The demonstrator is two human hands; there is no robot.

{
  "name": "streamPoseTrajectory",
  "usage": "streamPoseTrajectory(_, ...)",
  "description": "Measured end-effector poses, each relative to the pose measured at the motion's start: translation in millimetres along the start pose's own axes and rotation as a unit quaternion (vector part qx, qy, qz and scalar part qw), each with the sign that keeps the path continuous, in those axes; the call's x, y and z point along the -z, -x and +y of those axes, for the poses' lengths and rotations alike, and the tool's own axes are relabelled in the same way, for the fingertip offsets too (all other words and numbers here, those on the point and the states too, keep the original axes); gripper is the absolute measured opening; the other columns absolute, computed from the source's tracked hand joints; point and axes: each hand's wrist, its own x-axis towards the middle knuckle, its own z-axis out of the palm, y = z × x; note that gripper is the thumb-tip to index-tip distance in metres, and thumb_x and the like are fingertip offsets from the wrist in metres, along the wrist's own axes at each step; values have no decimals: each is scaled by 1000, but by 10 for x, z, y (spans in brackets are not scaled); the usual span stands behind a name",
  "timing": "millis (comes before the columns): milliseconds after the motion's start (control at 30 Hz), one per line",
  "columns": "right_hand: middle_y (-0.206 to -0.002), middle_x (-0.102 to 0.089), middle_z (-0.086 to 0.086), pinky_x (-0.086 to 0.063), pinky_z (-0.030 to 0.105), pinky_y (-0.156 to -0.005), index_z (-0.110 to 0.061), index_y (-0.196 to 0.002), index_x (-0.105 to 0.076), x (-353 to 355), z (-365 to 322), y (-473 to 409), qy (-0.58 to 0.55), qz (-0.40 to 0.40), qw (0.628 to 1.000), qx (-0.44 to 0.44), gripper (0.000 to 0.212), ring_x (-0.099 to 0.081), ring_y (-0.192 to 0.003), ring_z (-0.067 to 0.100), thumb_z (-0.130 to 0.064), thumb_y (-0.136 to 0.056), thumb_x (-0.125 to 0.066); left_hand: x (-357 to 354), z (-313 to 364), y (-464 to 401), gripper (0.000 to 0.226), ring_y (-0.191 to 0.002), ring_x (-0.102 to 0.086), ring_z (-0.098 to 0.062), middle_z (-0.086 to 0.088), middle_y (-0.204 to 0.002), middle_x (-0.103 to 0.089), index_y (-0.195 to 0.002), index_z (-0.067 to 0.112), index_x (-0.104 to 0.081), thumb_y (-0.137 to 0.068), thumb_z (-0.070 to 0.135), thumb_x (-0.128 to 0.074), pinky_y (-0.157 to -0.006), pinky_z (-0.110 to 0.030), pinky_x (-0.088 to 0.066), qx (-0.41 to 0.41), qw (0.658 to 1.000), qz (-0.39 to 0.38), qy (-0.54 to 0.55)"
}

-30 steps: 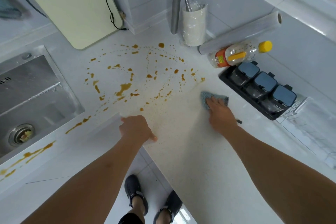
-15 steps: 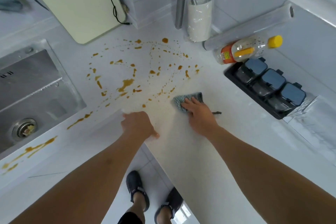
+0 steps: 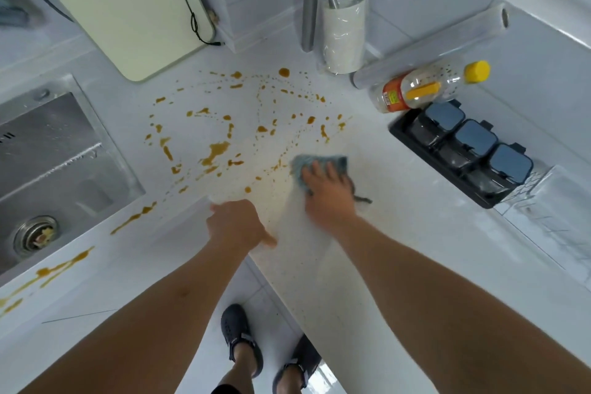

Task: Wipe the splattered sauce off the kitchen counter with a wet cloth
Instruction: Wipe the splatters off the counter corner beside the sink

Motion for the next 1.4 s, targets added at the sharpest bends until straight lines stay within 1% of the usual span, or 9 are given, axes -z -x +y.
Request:
streamPoseTrajectory(133,-167,-19,-11,-9,42,-126,-33,-158,-31,-39,337,486,-1,-57,991,119,55,-9,-156,18,-32,-103,-37,33,-1,36,67,-132,-55,-39,-13,-117,-70,-83,21,-52,-56,68,-92,-97,-45,-54,-3,1000,-2,2)
streamPoseTrajectory(333,-163,-29,9,-21,53,-122,-19,-157,-30,261,1270,154,48,2,995,-85,73,-22,-149,35,-49,-92,-13,23,24,24,68,-130,-57,-36,-10,-108,-69,-93,17,-56,-60,65,-92,-96,-41,-53,0,1000,9,-2)
streamPoseTrajectory(433,-170,-6,6,-3,55,-123,-25,-161,-12,214,937,-52,-4,21,980,-197,70,-2,-155,35,-56,-100,-26,9,38,-9,67,-125,-61,-34,-9,-107,-71,-95,17,-59,-61,63,-92,-92,-39,-53,1,1000,14,3)
streamPoseTrajectory(567,-170,1,4,4,51,-124,-22,-163,-6,-94,55,135,-14,20,995,-94,69,7,-156,30,-45,-102,-30,-2,31,-12,66,-121,-63,-34,-6,-101,-69,-92,19,-57,-59,62,-94,-94,-41,-53,9,1000,18,13)
streamPoseTrajectory(667,-170,-7,-2,-5,45,-127,-24,-162,-14,-188,-274,536,0,-2,1000,-7,70,1,-157,22,-22,-98,-42,3,49,6,77,-120,-62,-34,-6,-106,-70,-103,18,-59,-54,66,-94,-96,-43,-54,18,1000,18,4)
streamPoseTrajectory(767,-156,-46,1,-32,39,-119,-21,-149,-48,-18,-168,719,-94,-20,995,30,54,-38,-145,23,-10,-96,-47,18,54,17,76,-115,-63,-35,-5,-97,-69,-95,19,-60,-48,66,-96,-92,-45,-56,22,1000,16,10)
streamPoseTrajectory(933,-113,-67,6,-58,39,-85,-16,-121,-65,718,520,376,-325,-16,934,-150,28,-66,-98,27,-13,-98,-48,41,60,38,73,-120,-63,-36,-7,-101,-71,-92,17,-58,-51,62,-97,-92,-44,-56,15,1000,12,17)
streamPoseTrajectory(1167,-138,-44,19,-42,52,-102,-13,-140,-51,566,1266,98,-60,80,956,-276,44,-39,-125,43,-18,-97,-48,38,74,1,64,-121,-63,-36,-8,-101,-71,-83,17,-55,-57,57,-97,-98,-44,-55,16,1000,4,11)
streamPoseTrajectory(1400,-139,-50,6,-40,44,-106,-22,-146,-45,-184,-395,534,-29,95,995,-23,54,-43,-124,31,-35,-94,-52,-36,22,-59,64,-106,-67,-30,-4,-98,-69,-105,16,-64,-65,56,-93,-87,-38,-55,7,999,34,3)
